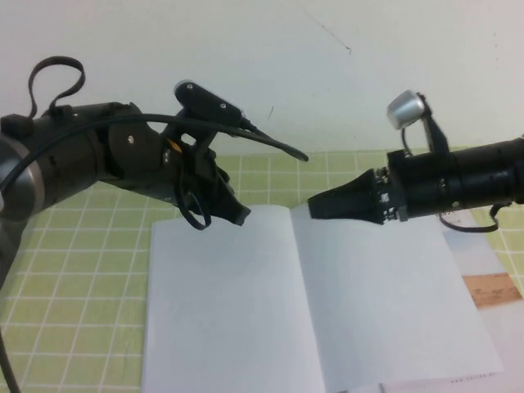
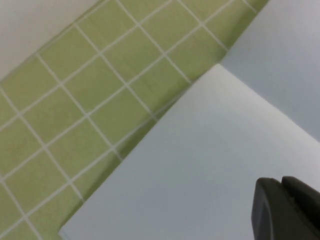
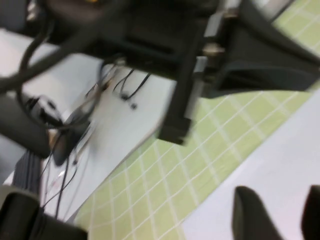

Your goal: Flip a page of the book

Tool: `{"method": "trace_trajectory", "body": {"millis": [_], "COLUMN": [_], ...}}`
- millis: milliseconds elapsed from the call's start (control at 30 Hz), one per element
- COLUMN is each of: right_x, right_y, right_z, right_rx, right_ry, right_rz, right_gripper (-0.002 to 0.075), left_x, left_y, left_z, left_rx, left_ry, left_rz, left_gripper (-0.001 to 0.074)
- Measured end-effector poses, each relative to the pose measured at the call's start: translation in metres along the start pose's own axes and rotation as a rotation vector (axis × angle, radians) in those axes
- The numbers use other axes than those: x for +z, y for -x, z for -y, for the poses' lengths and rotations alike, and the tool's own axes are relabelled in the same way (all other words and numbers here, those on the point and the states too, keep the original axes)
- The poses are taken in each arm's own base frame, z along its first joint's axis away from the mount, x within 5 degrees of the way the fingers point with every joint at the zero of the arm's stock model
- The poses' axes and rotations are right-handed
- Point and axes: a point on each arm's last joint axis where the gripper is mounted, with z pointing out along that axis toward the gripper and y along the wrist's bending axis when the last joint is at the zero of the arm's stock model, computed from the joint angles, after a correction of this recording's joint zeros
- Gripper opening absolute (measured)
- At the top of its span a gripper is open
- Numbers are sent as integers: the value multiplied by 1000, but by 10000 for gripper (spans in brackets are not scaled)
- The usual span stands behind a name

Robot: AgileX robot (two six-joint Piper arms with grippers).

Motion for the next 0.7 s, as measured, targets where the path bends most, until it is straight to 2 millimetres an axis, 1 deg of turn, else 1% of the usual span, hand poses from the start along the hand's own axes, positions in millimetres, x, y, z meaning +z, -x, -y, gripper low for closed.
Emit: {"method": "trace_trajectory", "body": {"millis": [67,100,133,200,267,333,367,467,567,667,700], "right_x": [-17,-28,-40,-62,-86,-107,-113,-128,-135,-140,-142], "right_y": [6,11,16,26,35,39,38,35,26,14,10], "right_z": [1,0,-3,-12,-27,-42,-49,-71,-90,-111,-119], "right_rx": [-2,-15,-40,-97,-162,-220,-242,-312,-374,-425,-445], "right_ry": [-32,-51,-72,-112,-159,-206,-225,-334,-475,-576,-605], "right_rz": [37,61,86,132,180,205,203,211,234,263,279], "right_gripper": [164,109,71,34,17,9,8,6,5,4,3], "left_x": [-10,-17,-24,-38,-52,-68,-77,-101,-126,-156,-169], "left_y": [2,4,4,2,-4,-15,-20,-40,-54,-63,-68], "left_z": [-8,-13,-18,-28,-38,-44,-46,-44,-32,-17,-11], "left_rx": [-22,-37,-49,-83,-125,-173,-191,-221,-216,-204,-199], "left_ry": [25,41,56,84,114,140,152,185,200,213,220], "left_rz": [27,44,57,88,118,139,152,169,208,275,306], "left_gripper": [-4,-4,-4,-4,-4,-4,-4,-4,-4,-4,-4]}}
